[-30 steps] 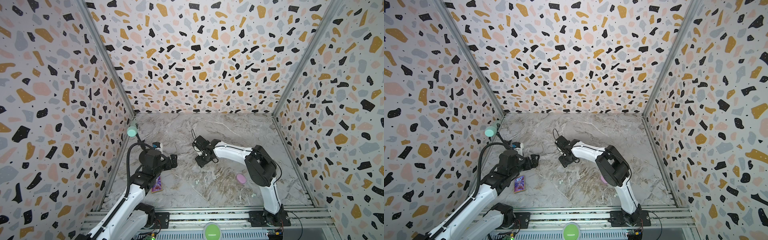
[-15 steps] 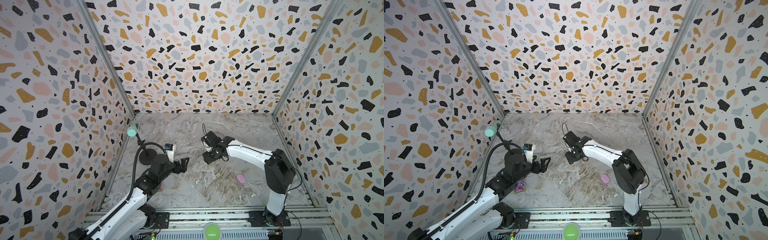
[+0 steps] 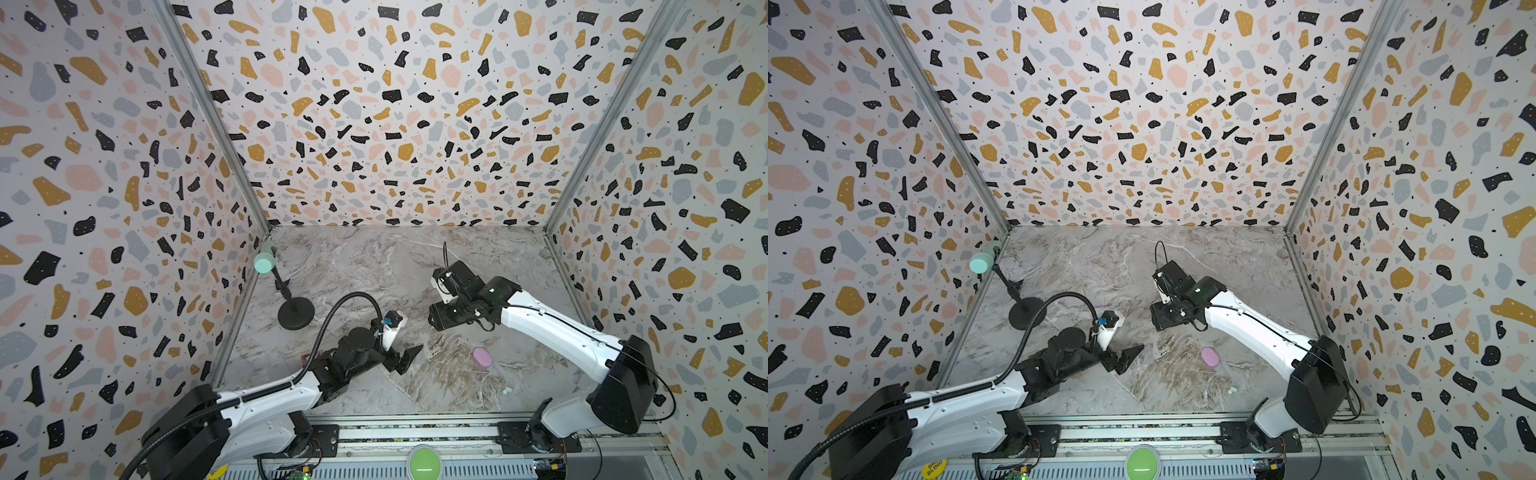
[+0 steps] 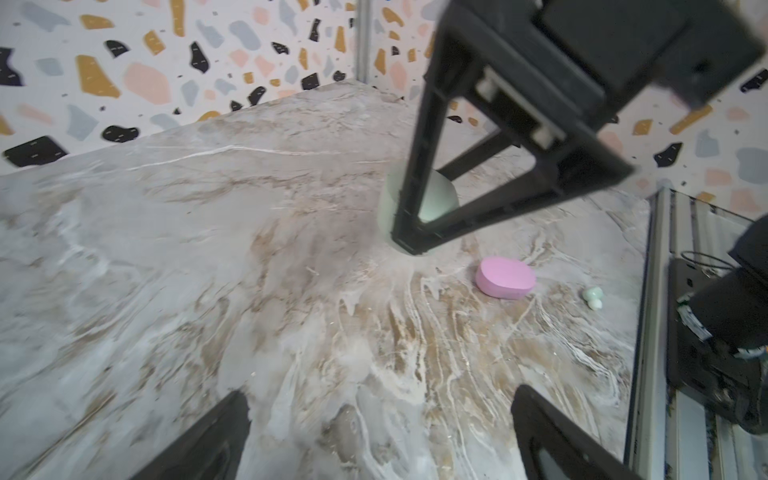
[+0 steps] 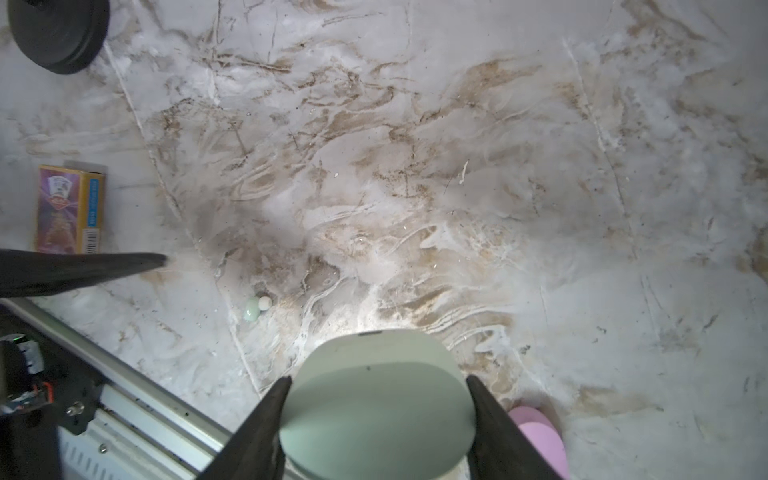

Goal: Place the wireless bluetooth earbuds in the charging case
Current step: 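Carry the green case toward the left gripper while the left gripper reaches toward it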

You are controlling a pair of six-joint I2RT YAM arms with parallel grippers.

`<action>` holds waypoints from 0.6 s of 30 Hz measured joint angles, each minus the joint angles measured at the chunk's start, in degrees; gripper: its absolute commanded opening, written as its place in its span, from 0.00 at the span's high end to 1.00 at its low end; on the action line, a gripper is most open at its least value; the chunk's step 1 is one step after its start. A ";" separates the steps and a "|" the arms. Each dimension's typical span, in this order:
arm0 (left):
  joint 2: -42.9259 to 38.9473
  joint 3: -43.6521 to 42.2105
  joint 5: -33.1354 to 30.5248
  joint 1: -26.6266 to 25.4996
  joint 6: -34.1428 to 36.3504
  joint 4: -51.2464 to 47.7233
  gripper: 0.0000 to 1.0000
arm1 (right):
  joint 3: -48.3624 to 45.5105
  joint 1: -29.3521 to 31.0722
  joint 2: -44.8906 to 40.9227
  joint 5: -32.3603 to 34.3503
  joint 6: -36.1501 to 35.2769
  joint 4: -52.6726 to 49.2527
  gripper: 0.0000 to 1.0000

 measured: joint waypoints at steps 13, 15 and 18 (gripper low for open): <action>14.64 2.99 2.97 -3.91 7.08 18.75 0.10 | -4.11 0.61 -6.80 -3.54 6.49 -0.55 0.44; 15.67 3.02 3.41 -3.96 7.37 20.79 0.15 | -4.24 0.83 -6.86 -3.96 7.13 -0.31 0.44; 17.07 3.56 4.09 -4.00 7.56 22.51 0.21 | -4.26 1.09 -6.93 -4.44 7.82 0.11 0.44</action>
